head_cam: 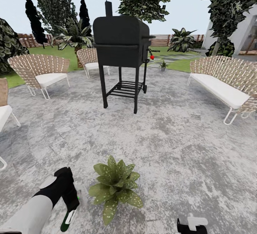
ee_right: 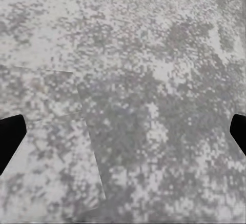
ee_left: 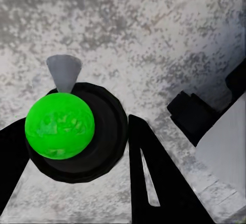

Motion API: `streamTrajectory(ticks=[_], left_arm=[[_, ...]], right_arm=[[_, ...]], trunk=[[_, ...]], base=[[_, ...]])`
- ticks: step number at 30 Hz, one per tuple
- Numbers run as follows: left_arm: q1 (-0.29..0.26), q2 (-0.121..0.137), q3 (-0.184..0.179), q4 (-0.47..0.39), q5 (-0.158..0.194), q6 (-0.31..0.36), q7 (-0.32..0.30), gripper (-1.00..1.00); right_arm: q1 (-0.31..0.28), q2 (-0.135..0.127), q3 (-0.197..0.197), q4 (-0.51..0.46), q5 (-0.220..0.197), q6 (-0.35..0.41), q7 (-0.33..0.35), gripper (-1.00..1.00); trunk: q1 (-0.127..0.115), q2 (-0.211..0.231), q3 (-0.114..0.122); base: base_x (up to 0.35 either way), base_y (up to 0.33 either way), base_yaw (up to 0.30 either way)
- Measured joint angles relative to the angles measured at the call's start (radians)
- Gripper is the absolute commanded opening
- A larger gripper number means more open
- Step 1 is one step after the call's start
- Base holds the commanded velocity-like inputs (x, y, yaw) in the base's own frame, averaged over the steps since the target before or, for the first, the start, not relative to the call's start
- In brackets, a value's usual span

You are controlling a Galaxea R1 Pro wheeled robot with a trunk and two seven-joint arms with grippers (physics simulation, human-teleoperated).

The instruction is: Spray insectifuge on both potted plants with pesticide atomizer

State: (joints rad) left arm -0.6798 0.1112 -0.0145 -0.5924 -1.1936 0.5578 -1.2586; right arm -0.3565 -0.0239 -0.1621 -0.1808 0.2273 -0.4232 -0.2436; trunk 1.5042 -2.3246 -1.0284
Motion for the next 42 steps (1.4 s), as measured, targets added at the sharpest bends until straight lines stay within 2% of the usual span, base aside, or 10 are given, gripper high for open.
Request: streamTrajectory(ticks=[1, 3, 6, 9, 22, 26, 32, 37, 42], left_arm=[[-0.023, -0.002, -0.001, 0.000, -0.057, 0.000, -0.032, -1.00], [-0.030, -0.011, -0.001, -0.001, -0.111, 0.000, -0.044, -1.00], [-0.060, -0.016, -0.001, -0.002, -0.136, -0.008, -0.090, -1.00], [-0.066, -0.016, -0.002, -0.001, -0.138, -0.012, -0.123, -1.00], [-0.061, -0.023, 0.001, 0.001, -0.139, -0.006, -0.127, -1.00], [-0.061, -0.042, 0.001, 0.001, -0.139, -0.004, -0.127, -1.00], [-0.059, -0.048, 0.002, 0.002, -0.138, -0.008, -0.124, -1.00], [-0.056, -0.074, 0.002, 0.016, -0.138, -0.013, -0.118, -1.00], [-0.055, -0.077, 0.001, 0.020, -0.136, -0.016, -0.118, -1.00]], right_arm=[[0.000, 0.000, -0.001, 0.000, 0.000, 0.000, 0.000, 1.00], [0.000, -0.001, 0.000, 0.001, 0.000, 0.000, 0.000, 1.00], [0.000, -0.001, 0.000, 0.001, 0.000, 0.000, -0.001, 1.00], [0.000, 0.000, 0.000, 0.000, -0.001, 0.000, -0.001, 1.00], [0.000, -0.001, -0.002, 0.000, -0.002, 0.001, 0.000, 1.00], [0.000, -0.001, -0.002, 0.000, -0.002, 0.001, 0.000, 1.00], [0.000, -0.001, -0.001, 0.000, -0.002, 0.001, -0.001, 1.00], [0.000, -0.001, -0.001, 0.000, -0.002, 0.001, -0.001, 1.00], [0.000, -0.001, -0.001, 0.000, -0.002, 0.000, -0.001, 1.00]], trunk=[[0.000, 0.000, 0.000], [0.000, 0.000, 0.000], [0.000, 0.000, 0.000], [0.000, 0.000, 0.000], [0.000, 0.000, 0.002], [0.000, 0.000, 0.002], [0.000, 0.000, 0.002], [0.000, 0.000, 0.002], [0.000, 0.000, 0.002]], base=[[0.060, 0.232, -0.035], [0.025, 0.097, -0.015], [0.003, 0.013, -0.002], [0.000, 0.001, -0.018], [-0.015, 0.234, -0.249], [0.126, 0.266, -0.256], [0.021, 0.026, -0.243], [0.000, 0.000, -0.035], [0.000, 0.000, 0.000]])
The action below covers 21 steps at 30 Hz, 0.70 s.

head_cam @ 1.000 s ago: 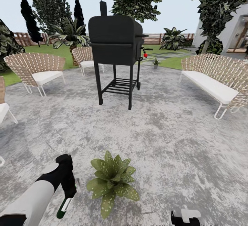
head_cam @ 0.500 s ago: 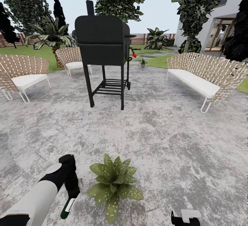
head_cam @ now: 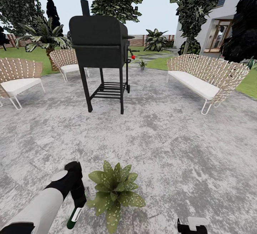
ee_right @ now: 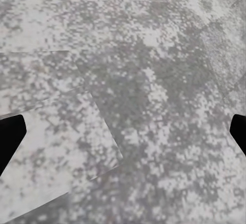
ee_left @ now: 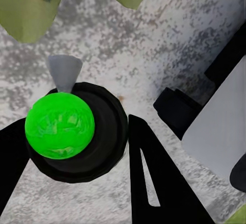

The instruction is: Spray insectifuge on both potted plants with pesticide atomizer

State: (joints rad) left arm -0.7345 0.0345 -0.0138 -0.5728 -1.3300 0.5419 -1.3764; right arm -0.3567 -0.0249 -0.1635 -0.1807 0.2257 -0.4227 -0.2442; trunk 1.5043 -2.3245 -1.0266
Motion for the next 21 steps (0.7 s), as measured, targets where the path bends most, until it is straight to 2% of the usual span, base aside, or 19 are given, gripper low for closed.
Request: streamTrajectory(ticks=[5, 10, 13, 15, 19, 20, 21], left_arm=[[0.017, 0.006, -0.001, 0.053, -0.003, -0.007, 0.000, -1.00], [0.054, 0.011, 0.003, 0.050, 0.002, -0.080, 0.003, -1.00], [0.055, 0.008, 0.009, 0.042, 0.008, -0.085, 0.028, -1.00], [0.055, 0.015, 0.010, 0.041, 0.008, -0.085, 0.038, -1.00], [0.055, 0.026, 0.011, 0.040, 0.010, -0.085, 0.052, -1.00], [0.056, 0.025, 0.010, 0.041, 0.012, -0.086, 0.078, -1.00], [0.057, 0.025, 0.009, 0.051, 0.016, -0.089, 0.144, -1.00]], right_arm=[[0.000, 0.000, 0.000, 0.000, 0.000, 0.001, 0.000, 1.00], [0.000, 0.000, 0.000, 0.000, 0.000, 0.001, 0.000, 1.00], [0.000, 0.000, 0.001, 0.000, 0.000, 0.001, 0.000, 1.00], [0.000, 0.000, 0.000, 0.000, 0.000, 0.001, 0.000, 1.00], [0.000, 0.000, 0.000, 0.000, 0.000, -0.001, 0.000, 1.00], [0.000, -0.001, 0.000, 0.000, 0.001, -0.001, 0.000, 1.00], [0.000, -0.001, 0.000, 0.001, 0.001, -0.001, 0.000, 1.00]], trunk=[[0.000, 0.000, 0.000], [0.000, 0.000, 0.000], [0.000, 0.000, 0.000], [0.000, 0.000, 0.000], [0.000, 0.000, 0.000], [0.000, 0.000, 0.000], [0.000, 0.000, 0.000]], base=[[0.000, 0.000, -0.036], [0.000, 0.000, -0.011], [0.000, 0.000, -0.245], [0.000, 0.000, -0.214], [0.000, 0.000, -0.037], [0.000, 0.000, -0.002], [0.000, 0.000, 0.000]])
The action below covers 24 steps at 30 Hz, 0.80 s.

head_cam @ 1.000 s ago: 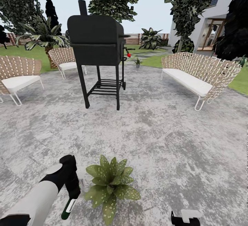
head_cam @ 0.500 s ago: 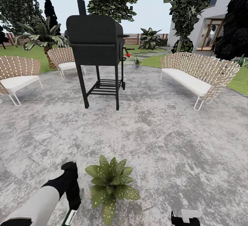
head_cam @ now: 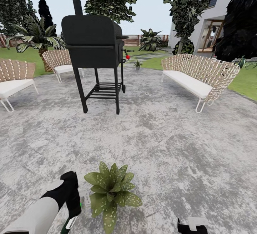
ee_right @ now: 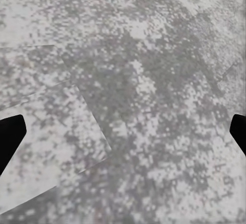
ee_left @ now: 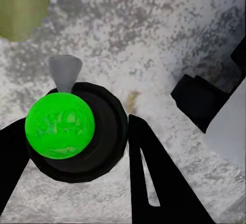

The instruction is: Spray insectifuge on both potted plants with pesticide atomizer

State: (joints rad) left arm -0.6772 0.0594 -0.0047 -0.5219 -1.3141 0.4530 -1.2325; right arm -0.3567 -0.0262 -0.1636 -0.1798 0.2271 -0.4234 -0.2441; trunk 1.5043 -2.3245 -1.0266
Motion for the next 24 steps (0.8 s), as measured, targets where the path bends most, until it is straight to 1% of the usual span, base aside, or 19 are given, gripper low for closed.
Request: streamTrajectory(ticks=[1, 2, 3, 4, 5, 6, 8, 9, 12, 15, 24], left_arm=[[0.000, 0.001, 0.000, 0.003, 0.013, -0.003, 0.029, -1.00], [0.001, 0.001, 0.001, 0.004, 0.044, -0.019, 0.044, -1.00], [0.002, 0.002, 0.001, 0.005, 0.100, -0.075, 0.055, -1.00], [0.002, 0.002, 0.001, 0.006, 0.146, -0.133, 0.062, -1.00], [0.003, 0.004, 0.001, 0.006, 0.164, -0.158, 0.068, -1.00], [0.004, 0.004, 0.000, 0.007, 0.171, -0.170, 0.083, -1.00], [0.037, 0.005, -0.001, 0.010, 0.173, -0.182, 0.133, -1.00], [0.049, 0.006, -0.001, 0.010, 0.172, -0.187, 0.143, -1.00], [0.056, 0.009, -0.001, 0.010, 0.175, -0.193, 0.148, -1.00], [0.057, 0.010, 0.000, 0.003, 0.179, -0.193, 0.148, -1.00], [0.056, 0.008, 0.002, -0.006, 0.185, -0.184, 0.140, -1.00]], right_arm=[[0.000, 0.000, 0.000, 0.000, 0.000, 0.000, 0.000, 1.00], [0.000, 0.000, 0.000, 0.000, 0.000, 0.000, 0.000, 1.00], [0.000, 0.000, 0.000, 0.001, 0.000, 0.000, 0.000, 1.00], [0.000, 0.001, 0.001, 0.000, 0.000, 0.000, 0.000, 1.00], [0.000, 0.001, 0.001, 0.000, 0.000, 0.000, 0.000, 1.00], [0.000, 0.001, 0.001, -0.001, -0.001, 0.000, 0.000, 1.00], [0.000, 0.001, 0.001, -0.001, -0.001, 0.000, 0.000, 1.00], [0.000, 0.001, 0.000, -0.001, -0.001, 0.000, 0.000, 1.00], [0.000, 0.001, 0.000, -0.001, -0.001, 0.000, 0.000, 1.00], [0.000, 0.001, 0.001, -0.001, -0.001, 0.000, 0.000, 1.00], [0.000, 0.002, 0.001, -0.001, -0.001, 0.000, 0.000, 1.00]], trunk=[[0.000, 0.000, 0.000], [0.000, 0.000, 0.000], [0.000, 0.000, 0.000], [0.000, 0.000, 0.000], [0.000, 0.000, 0.000], [0.000, 0.000, 0.000], [0.000, 0.000, 0.000], [0.000, 0.000, 0.000], [0.000, 0.000, 0.000], [0.000, 0.000, 0.000], [0.000, 0.000, 0.000]], base=[[0.000, 0.000, 0.000], [0.000, 0.000, 0.000], [0.000, 0.000, 0.000], [0.000, 0.000, 0.000], [0.000, 0.000, 0.000], [0.000, 0.000, 0.000], [0.000, 0.000, 0.000], [0.000, 0.000, 0.000], [-0.015, 0.008, 0.000], [-0.163, 0.181, -0.062], [-0.035, 0.324, -0.276]])
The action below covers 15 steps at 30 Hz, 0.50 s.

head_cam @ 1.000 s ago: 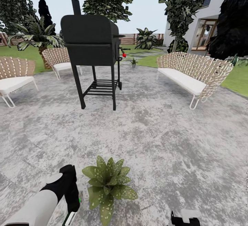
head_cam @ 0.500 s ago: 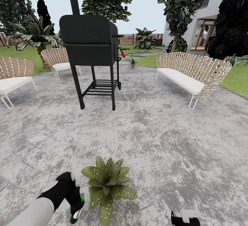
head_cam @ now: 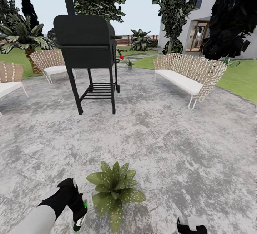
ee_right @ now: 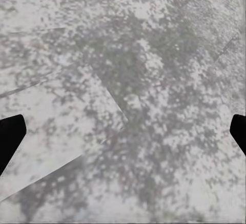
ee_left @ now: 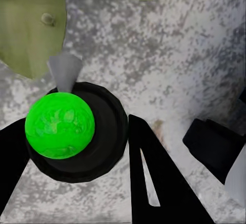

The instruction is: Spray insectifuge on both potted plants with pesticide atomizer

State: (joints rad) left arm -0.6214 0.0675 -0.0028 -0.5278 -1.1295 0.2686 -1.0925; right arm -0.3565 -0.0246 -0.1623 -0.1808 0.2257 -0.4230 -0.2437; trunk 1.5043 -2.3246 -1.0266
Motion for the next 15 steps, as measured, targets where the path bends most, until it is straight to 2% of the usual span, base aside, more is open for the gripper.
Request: streamTrajectory(ticks=[5, 15], left_arm=[[0.000, 0.000, 0.000, -0.007, 0.000, 0.000, 0.002, -1.00], [0.000, 0.000, 0.000, -0.007, 0.002, 0.000, 0.002, -1.00]], right_arm=[[0.000, 0.001, -0.001, 0.000, -0.001, 0.000, -0.001, 1.00], [0.000, 0.001, -0.001, 0.000, -0.001, 0.000, 0.000, 1.00]], trunk=[[0.000, 0.000, 0.000], [0.000, 0.000, 0.003]], base=[[-0.136, 0.293, -0.100], [-0.080, 0.320, -0.253]])
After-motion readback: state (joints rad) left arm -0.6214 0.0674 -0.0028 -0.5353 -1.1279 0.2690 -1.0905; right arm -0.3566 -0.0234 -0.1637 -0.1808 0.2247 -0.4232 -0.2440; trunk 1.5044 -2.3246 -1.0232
